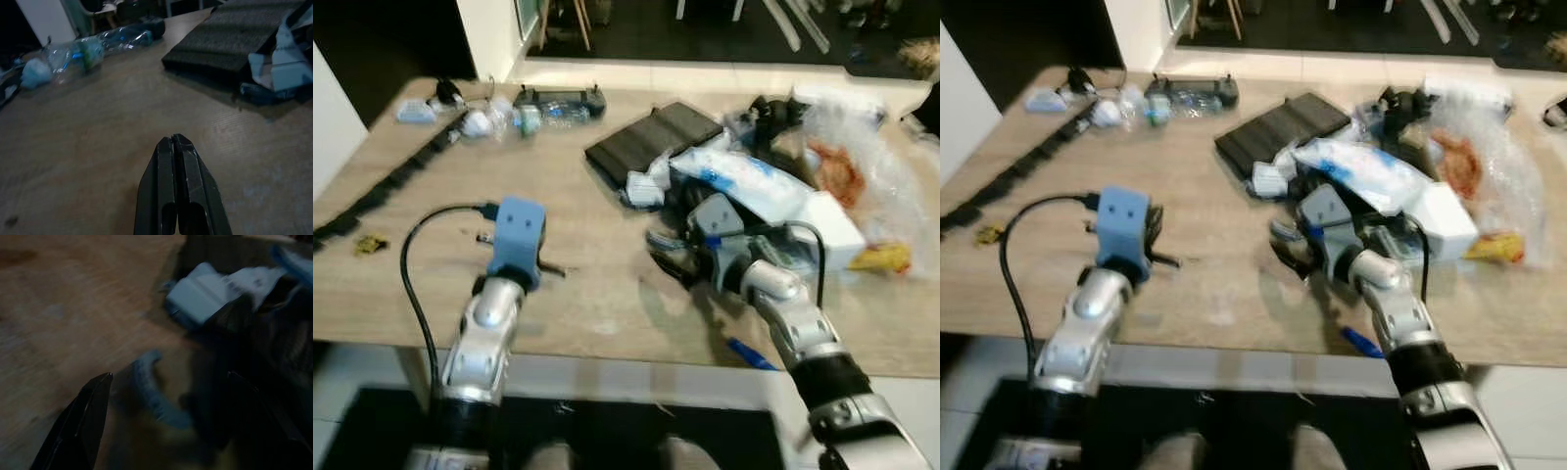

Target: Picking trash to rubbish bin

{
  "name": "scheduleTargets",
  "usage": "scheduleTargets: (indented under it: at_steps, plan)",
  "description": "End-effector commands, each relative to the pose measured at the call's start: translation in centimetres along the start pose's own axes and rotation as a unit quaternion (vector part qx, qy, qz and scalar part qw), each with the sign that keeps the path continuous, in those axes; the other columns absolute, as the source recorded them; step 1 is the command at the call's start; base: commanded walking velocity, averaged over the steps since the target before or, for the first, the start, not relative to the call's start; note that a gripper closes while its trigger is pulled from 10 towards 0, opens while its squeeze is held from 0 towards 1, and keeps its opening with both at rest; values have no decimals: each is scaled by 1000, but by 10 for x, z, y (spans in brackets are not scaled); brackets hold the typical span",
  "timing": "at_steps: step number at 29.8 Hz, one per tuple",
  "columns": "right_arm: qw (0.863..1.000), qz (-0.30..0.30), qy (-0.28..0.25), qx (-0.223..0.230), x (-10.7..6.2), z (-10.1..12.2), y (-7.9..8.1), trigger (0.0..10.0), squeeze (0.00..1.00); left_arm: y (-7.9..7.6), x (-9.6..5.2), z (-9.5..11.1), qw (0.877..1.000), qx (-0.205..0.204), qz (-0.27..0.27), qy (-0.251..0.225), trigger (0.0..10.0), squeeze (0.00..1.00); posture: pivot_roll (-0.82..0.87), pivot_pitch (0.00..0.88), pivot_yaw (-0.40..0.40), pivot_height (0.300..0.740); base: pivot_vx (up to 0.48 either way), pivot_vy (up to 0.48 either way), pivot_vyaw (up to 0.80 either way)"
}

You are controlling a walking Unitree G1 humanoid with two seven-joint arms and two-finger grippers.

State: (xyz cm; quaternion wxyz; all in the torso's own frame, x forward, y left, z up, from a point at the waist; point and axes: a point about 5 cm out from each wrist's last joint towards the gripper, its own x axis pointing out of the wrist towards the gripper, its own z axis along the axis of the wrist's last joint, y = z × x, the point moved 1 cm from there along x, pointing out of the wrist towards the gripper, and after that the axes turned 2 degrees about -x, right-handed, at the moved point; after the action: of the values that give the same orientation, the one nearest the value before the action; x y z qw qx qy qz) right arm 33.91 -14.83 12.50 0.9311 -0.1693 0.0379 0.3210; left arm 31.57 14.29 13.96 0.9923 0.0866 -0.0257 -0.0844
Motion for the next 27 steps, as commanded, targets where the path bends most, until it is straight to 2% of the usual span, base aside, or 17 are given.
scheduleTargets:
  at_steps: [1,6,7,11,12,15,21,27]
  plan:
    - [1000,21,3,6,3,-4,8,10000,0,-1,-4,-6,1000,0,-19,9,10000,0,41,56,-38,740,0,0,0]
    - [999,33,9,14,4,-7,10,10000,0,-4,-8,-6,998,1,-60,5,10000,0,41,51,-38,740,0,0,0]
    - [999,39,13,22,3,-9,11,10000,0,-9,-12,-4,994,6,-107,1,10000,0,44,49,-41,740,0,0,0]
    - [998,46,18,33,3,-13,12,10000,0,-23,-23,-2,977,-8,-211,-2,10000,0,46,44,-44,740,0,0,0]
    - [998,46,18,33,3,-13,12,10000,0,-23,-23,-2,977,-8,-211,-2,10000,0,46,44,-44,740,0,0,0]
    - [998,47,28,33,3,-19,13,10000,0,-30,-32,1,964,-22,-267,-5,10000,0,46,38,-43,740,0,0,0]
    - [998,32,42,15,5,-26,11,10000,0,-35,-33,1,960,-28,-278,-8,10000,0,46,29,-46,740,0,0,0]
    - [999,28,33,14,7,-26,8,10000,0,-35,-33,1,960,-25,-280,-9,10000,0,46,23,-51,740,0,0,0]
